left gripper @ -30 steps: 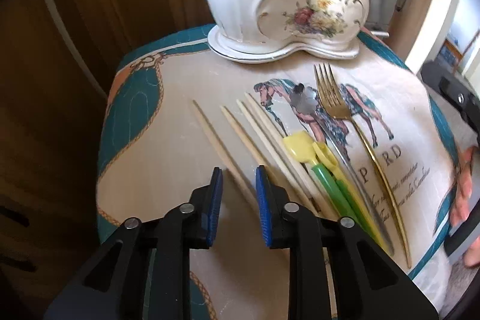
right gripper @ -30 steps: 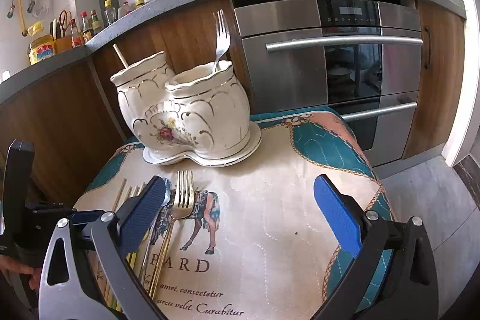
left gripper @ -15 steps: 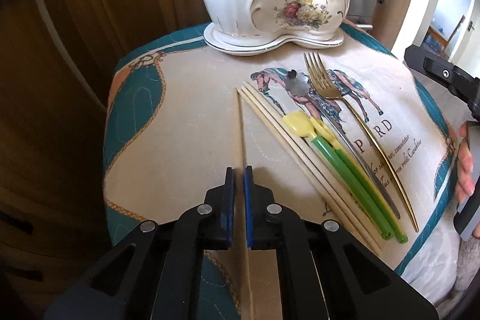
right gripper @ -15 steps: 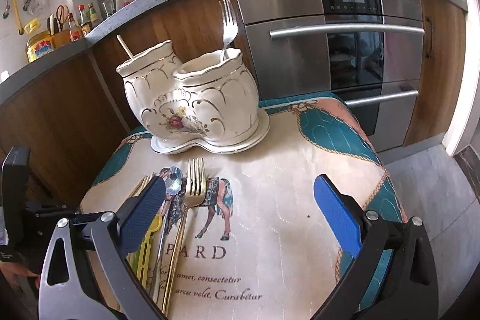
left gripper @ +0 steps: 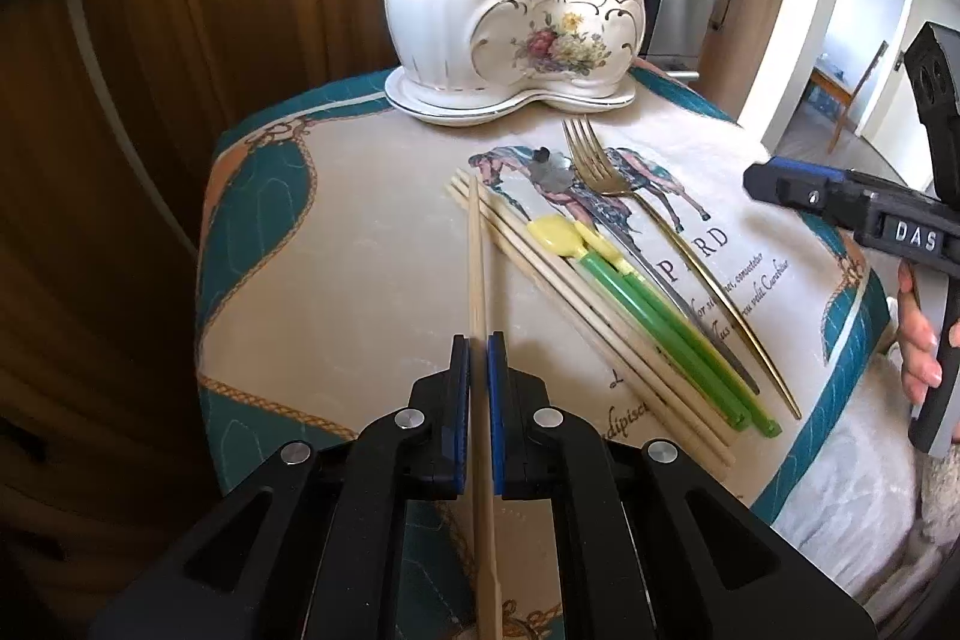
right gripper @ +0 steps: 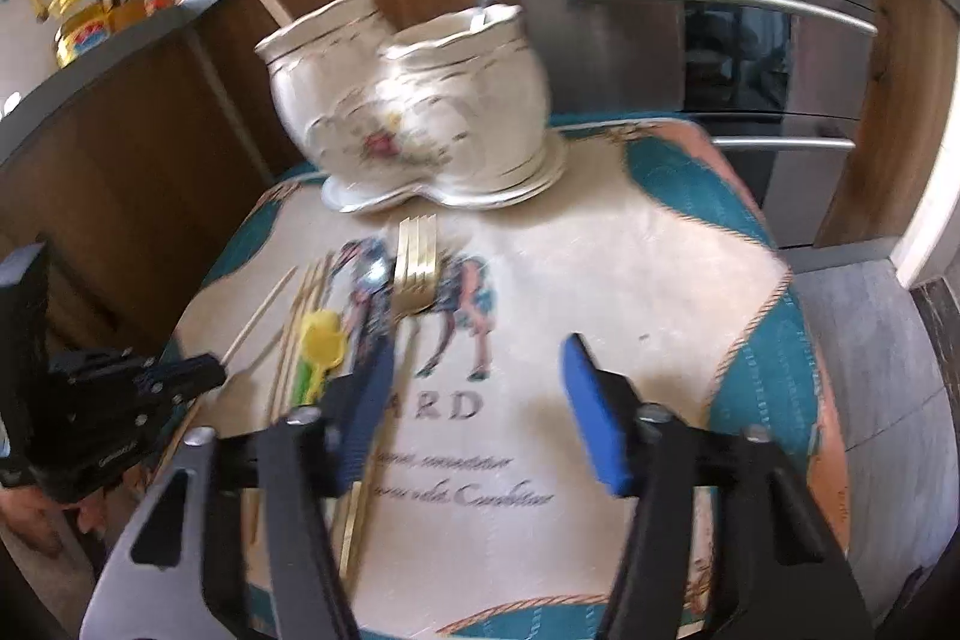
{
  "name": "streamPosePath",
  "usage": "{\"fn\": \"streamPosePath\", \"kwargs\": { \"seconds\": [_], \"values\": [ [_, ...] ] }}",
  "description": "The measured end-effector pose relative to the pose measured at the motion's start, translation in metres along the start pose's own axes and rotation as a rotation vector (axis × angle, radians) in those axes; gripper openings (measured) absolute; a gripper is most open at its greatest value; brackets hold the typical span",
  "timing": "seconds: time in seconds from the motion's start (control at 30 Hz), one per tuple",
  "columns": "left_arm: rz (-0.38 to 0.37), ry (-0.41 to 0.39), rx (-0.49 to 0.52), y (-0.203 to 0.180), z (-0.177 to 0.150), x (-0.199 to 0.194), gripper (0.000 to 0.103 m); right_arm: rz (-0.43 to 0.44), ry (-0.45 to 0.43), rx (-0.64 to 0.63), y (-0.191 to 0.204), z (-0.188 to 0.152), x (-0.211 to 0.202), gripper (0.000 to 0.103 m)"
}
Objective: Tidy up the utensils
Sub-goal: 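Grasp another wooden chopstick with the left tool while the right tool grasps the gold fork, then lift the chopstick and gold fork and carry both over the ceramic holder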
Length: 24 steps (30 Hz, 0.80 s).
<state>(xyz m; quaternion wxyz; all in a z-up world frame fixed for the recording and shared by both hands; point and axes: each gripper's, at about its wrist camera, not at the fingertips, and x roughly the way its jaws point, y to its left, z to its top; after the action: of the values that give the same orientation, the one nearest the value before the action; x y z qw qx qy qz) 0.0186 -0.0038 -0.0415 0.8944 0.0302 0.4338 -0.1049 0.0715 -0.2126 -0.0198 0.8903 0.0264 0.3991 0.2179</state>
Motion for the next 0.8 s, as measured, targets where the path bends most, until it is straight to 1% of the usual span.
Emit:
{"fn": "streamPosePath", "kwargs": {
  "seconds": [0.03, 0.17, 0.23, 0.27, 0.3, 0.4, 0.53, 0.6, 0.67, 0.8],
  "values": [
    [-0.004, -0.003, 0.001, 0.001, 0.0, -0.001, 0.006, -0.001, 0.012, -0.019, 0.005, 0.0, 0.001, 0.041],
    [-0.013, -0.014, -0.002, 0.005, 0.0, 0.0, 0.006, 0.021, 0.061, -0.05, 0.024, -0.002, 0.012, 0.037],
    [-0.014, -0.014, -0.001, 0.005, 0.0, 0.001, 0.006, 0.012, 0.08, -0.076, 0.034, -0.002, 0.02, 0.03],
    [-0.014, -0.015, -0.001, 0.005, -0.001, 0.0, 0.007, 0.005, 0.086, -0.086, 0.037, -0.001, 0.023, 0.03],
    [-0.014, -0.015, -0.001, 0.005, -0.001, 0.0, 0.007, -0.006, 0.099, -0.089, 0.04, -0.001, 0.028, 0.026],
    [-0.011, -0.011, 0.002, 0.003, -0.001, 0.001, 0.007, -0.021, 0.127, -0.09, 0.043, -0.001, 0.039, 0.024],
    [-0.003, -0.001, 0.007, 0.002, -0.003, 0.005, 0.007, -0.041, 0.154, -0.115, 0.048, -0.005, 0.048, 0.019],
    [-0.002, 0.003, 0.006, 0.003, -0.003, 0.007, 0.007, -0.045, 0.161, -0.118, 0.049, -0.004, 0.053, 0.019],
    [0.0, 0.003, 0.008, 0.002, -0.003, 0.007, 0.007, -0.051, 0.155, -0.124, 0.051, -0.002, 0.057, 0.018],
    [0.002, 0.002, 0.01, 0.002, -0.004, 0.008, 0.007, -0.045, 0.142, -0.115, 0.05, 0.0, 0.061, 0.01]
  ]
}}
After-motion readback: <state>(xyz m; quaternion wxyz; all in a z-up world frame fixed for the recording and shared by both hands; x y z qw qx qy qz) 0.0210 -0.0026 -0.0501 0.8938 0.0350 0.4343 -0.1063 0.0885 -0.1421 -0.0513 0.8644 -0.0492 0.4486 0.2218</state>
